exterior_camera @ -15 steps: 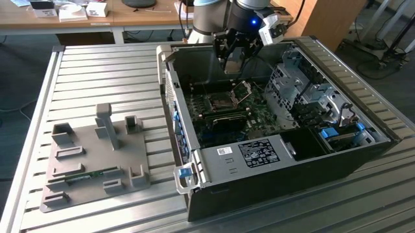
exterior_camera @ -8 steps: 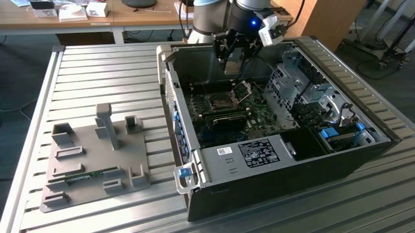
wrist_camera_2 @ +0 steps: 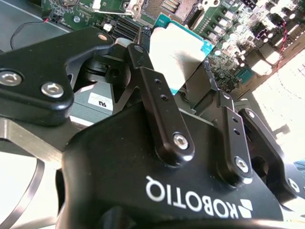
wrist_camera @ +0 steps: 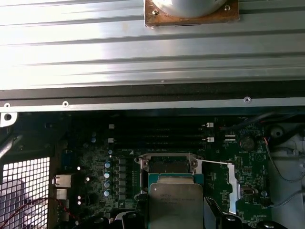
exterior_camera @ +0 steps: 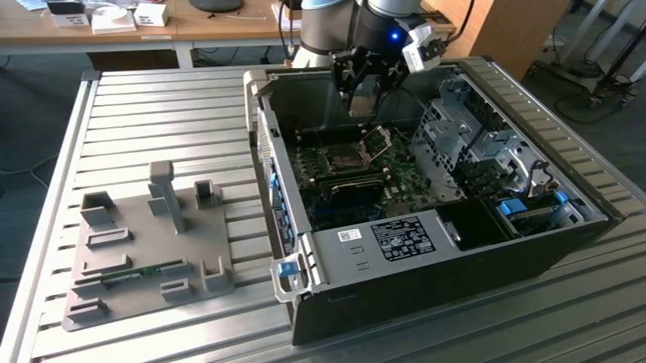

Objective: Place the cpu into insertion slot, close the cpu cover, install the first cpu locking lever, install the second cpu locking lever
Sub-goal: 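Place the cpu into insertion slot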

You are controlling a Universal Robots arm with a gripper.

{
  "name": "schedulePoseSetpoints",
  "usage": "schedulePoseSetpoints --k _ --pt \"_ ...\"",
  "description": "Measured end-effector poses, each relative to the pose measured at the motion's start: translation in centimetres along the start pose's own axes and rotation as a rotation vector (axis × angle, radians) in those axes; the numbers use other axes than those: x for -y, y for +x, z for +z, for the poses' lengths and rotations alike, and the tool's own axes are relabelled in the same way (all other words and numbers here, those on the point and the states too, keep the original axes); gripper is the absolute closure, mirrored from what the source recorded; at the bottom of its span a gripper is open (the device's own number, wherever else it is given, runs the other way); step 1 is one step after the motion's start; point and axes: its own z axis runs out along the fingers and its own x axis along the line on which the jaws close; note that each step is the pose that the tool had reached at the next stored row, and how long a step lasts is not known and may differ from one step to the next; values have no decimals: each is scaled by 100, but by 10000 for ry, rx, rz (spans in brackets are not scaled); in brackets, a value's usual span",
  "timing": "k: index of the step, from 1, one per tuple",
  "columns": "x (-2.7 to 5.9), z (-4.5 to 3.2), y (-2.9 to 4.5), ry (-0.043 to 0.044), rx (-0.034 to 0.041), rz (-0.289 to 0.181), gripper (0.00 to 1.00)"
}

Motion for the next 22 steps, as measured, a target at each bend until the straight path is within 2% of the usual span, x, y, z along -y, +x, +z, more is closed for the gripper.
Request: schedulePoseSetpoints --k 16,22 --pt "4 43 -1 0 0 0 46" --pt "10 106 -2 0 0 0 46"
